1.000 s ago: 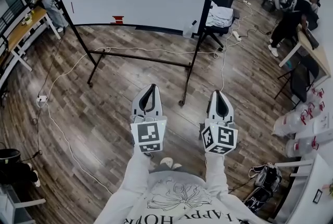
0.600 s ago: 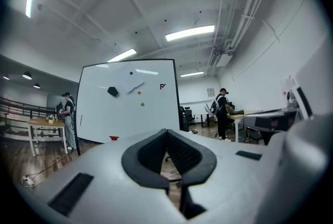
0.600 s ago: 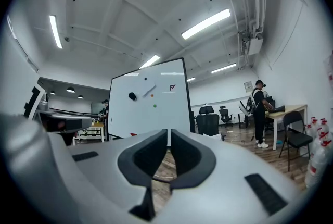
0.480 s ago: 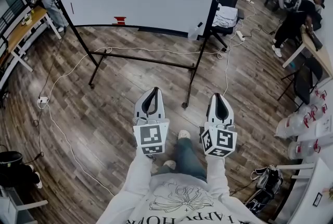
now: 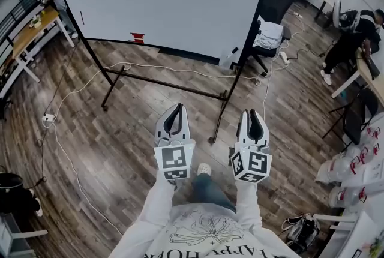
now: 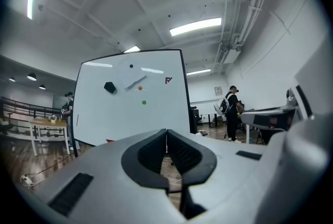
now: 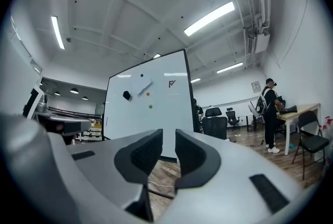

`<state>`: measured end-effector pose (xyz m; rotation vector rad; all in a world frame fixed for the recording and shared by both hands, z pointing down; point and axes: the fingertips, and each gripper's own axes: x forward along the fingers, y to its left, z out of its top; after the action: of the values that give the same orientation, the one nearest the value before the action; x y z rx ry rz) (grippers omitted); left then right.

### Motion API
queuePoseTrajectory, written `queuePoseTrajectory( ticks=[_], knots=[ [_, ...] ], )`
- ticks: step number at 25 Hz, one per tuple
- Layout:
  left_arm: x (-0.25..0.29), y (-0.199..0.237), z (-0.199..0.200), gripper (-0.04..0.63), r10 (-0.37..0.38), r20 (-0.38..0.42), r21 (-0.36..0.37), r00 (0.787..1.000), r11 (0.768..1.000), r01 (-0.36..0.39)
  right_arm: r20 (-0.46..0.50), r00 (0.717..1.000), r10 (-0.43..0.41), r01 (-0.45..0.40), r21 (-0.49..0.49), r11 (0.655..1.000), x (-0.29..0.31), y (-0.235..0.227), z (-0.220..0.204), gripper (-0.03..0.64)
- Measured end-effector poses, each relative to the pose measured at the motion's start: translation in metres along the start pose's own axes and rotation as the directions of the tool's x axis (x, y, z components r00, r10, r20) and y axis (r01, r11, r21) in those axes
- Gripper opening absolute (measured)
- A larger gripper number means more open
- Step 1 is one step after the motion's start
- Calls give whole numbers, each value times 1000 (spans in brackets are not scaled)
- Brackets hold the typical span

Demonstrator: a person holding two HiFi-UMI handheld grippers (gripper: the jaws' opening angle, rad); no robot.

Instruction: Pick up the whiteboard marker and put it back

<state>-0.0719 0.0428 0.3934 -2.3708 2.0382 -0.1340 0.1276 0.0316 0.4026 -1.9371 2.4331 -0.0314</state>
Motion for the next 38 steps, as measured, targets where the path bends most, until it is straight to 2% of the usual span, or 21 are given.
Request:
queuePoseTrajectory(
  ticks=[8,16,24,31,38],
  knots=[
    [110,-2,25,6,55,25,8,998,998,-55,15,998,59,-59,17,998,116,-44,13,77],
    [179,5,17,7,94,-6,4,996,996,-94,-36,996,85,-84,42,996,183,-69,-10,78],
    [242,12,2,8,60,-37,8,997,998,-60,-94,994,50,-44,62,997,231,-90,-36,78],
    [309,25,-6,6,-9,-44,-8,999,1000,9,-123,992,-10,21,86,996,288,-99,-52,86],
    [367,42,-16,8,-61,-47,26,997,998,62,-153,986,-59,75,95,993,339,-95,-68,100]
  ],
)
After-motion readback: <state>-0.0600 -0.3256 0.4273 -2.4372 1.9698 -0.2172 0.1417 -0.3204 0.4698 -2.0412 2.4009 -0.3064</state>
